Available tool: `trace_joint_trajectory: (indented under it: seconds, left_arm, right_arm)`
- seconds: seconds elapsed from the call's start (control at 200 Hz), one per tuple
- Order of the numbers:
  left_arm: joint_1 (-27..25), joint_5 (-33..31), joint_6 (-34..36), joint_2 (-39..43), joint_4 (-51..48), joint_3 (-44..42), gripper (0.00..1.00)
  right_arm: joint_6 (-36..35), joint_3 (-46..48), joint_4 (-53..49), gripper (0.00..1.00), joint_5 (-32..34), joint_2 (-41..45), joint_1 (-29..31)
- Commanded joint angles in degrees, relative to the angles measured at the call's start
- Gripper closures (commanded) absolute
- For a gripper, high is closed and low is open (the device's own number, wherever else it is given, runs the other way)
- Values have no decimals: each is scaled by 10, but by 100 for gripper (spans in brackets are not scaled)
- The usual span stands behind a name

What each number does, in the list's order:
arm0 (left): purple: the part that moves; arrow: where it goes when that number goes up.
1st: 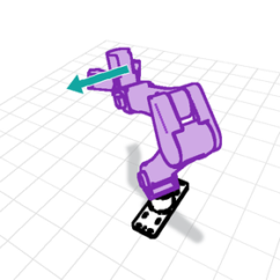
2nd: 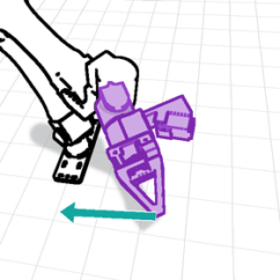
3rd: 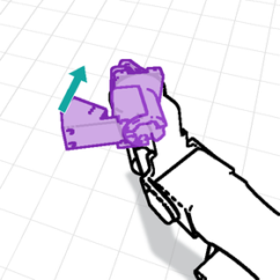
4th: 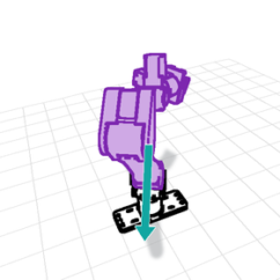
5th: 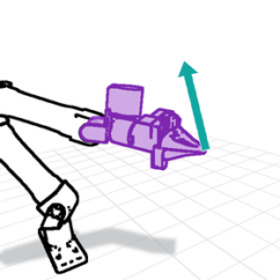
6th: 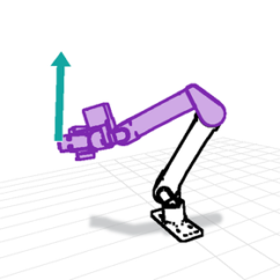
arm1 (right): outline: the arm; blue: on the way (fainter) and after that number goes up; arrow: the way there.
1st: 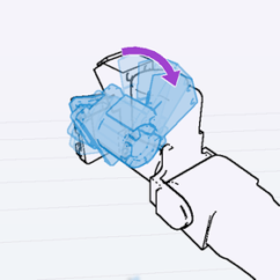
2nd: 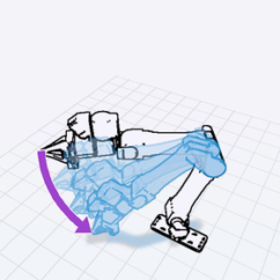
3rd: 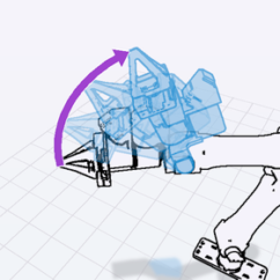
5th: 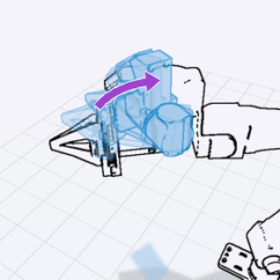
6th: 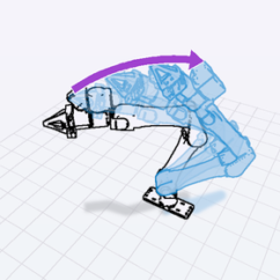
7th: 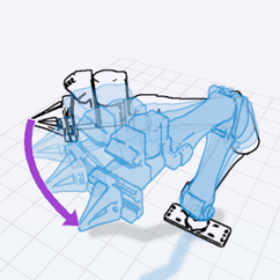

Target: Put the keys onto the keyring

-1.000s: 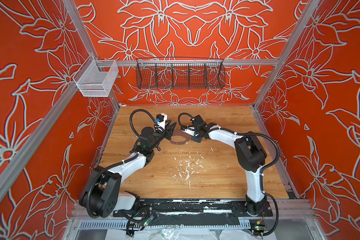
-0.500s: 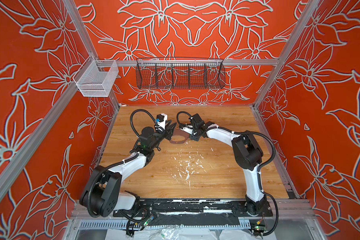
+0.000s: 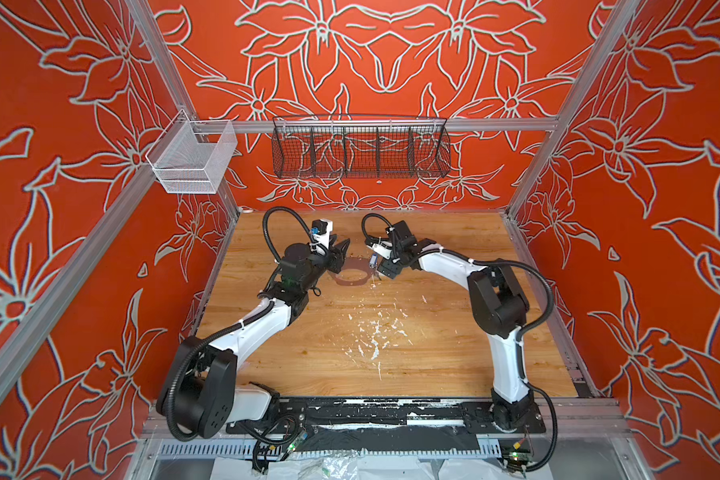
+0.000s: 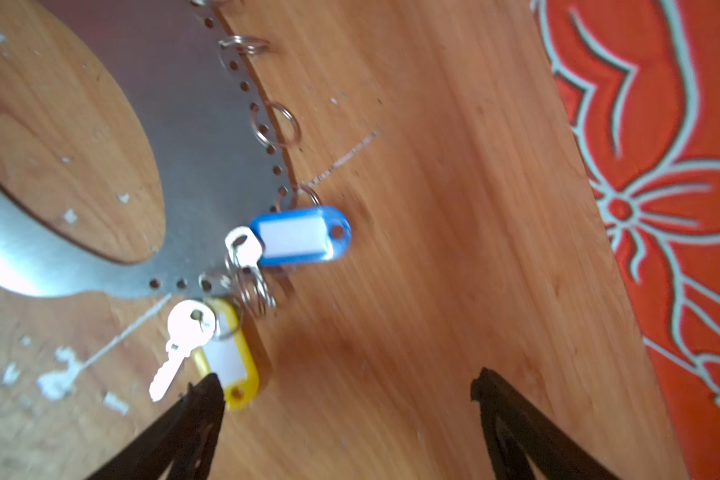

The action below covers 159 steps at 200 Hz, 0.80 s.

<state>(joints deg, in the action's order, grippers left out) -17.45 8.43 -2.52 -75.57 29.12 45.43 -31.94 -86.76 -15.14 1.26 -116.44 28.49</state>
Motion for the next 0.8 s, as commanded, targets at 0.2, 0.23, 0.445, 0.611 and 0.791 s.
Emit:
trace_joint_trajectory:
  seconds: [0.2, 0.23, 0.445, 0.611, 0.791]
  left_arm:
    - [8, -225, 31, 60, -205, -8, 32]
    - [10, -252, 34, 61, -210, -16, 28]
    - [34, -343, 43, 57, -190, -78, 22]
    - [58, -352, 26, 56, -117, -137, 21]
    - [72, -362, 17, 85, -98, -172, 20]
  right_arm:
    - [262, 353, 234, 3, -39, 363, -153]
    - [277, 394, 264, 3, -23, 404, -168]
    - [309, 594, 340, 3, 1, 534, -273]
    - [333, 640, 480, 3, 2, 431, -288]
    - [329, 610, 474, 3, -16, 367, -292]
